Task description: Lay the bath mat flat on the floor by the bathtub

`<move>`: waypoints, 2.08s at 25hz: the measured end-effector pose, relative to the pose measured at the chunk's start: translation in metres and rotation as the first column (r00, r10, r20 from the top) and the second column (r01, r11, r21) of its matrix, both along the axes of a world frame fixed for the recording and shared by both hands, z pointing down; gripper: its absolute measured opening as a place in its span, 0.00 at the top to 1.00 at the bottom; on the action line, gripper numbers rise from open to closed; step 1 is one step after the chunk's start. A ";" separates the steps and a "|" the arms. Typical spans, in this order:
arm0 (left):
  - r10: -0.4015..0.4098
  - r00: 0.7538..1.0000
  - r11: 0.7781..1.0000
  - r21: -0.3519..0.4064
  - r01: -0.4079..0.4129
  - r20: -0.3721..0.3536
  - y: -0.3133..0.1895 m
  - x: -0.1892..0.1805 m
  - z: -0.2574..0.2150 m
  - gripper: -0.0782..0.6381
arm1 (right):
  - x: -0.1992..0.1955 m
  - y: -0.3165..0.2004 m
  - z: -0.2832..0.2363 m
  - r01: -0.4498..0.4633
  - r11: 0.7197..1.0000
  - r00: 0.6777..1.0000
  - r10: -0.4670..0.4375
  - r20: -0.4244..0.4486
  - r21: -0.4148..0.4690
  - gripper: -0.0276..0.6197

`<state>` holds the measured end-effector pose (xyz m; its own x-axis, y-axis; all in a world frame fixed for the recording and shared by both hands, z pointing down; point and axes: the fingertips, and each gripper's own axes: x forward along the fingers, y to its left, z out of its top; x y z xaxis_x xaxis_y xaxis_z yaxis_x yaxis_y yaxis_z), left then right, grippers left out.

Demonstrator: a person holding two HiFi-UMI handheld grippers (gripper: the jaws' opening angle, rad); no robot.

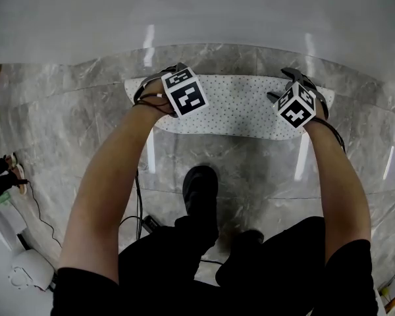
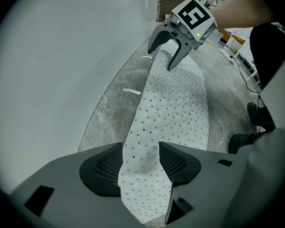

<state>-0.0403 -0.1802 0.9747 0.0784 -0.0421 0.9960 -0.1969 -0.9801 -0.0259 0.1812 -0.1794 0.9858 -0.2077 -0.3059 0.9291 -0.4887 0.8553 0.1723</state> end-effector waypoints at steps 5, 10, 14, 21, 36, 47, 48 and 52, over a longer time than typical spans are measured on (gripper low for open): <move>0.034 0.998 0.999 0.000 -0.035 0.045 0.004 -0.003 0.011 0.55 | -0.005 -0.003 0.007 0.107 0.994 0.991 -0.106 -0.082 0.004 0.40; 0.077 0.994 0.996 0.029 -0.079 0.074 0.006 0.000 0.014 0.55 | -0.011 0.006 0.013 0.077 0.970 0.997 -0.082 -0.012 -0.229 0.56; 0.076 0.995 0.995 0.052 -0.080 0.069 0.008 0.001 0.013 0.55 | -0.014 0.010 0.010 0.102 0.979 0.991 -0.116 -0.070 -0.178 0.62; 0.118 0.992 0.987 0.104 -0.122 0.045 0.016 0.018 -0.004 0.55 | -0.012 0.029 -0.014 0.234 0.971 0.949 -0.237 -0.207 -0.038 0.82; 0.087 0.989 0.994 0.074 -0.078 -0.122 0.043 0.037 -0.052 0.54 | -0.048 0.139 -0.030 0.533 0.805 0.820 -0.567 -0.075 -0.262 0.88; 0.197 0.970 0.956 -0.194 -0.222 -0.139 0.101 0.058 -0.027 0.55 | -0.049 0.173 -0.010 0.582 0.733 0.770 -0.636 -0.051 -0.353 0.88; 0.193 0.971 0.949 -0.224 -0.221 -0.141 0.106 0.057 -0.026 0.57 | -0.049 0.177 -0.007 0.588 0.721 0.761 -0.646 -0.051 -0.366 0.88; 0.192 0.971 0.942 -0.252 -0.223 -0.140 0.124 0.049 -0.013 0.59 | -0.054 0.192 -0.007 0.576 0.693 0.772 -0.636 0.008 -0.434 0.85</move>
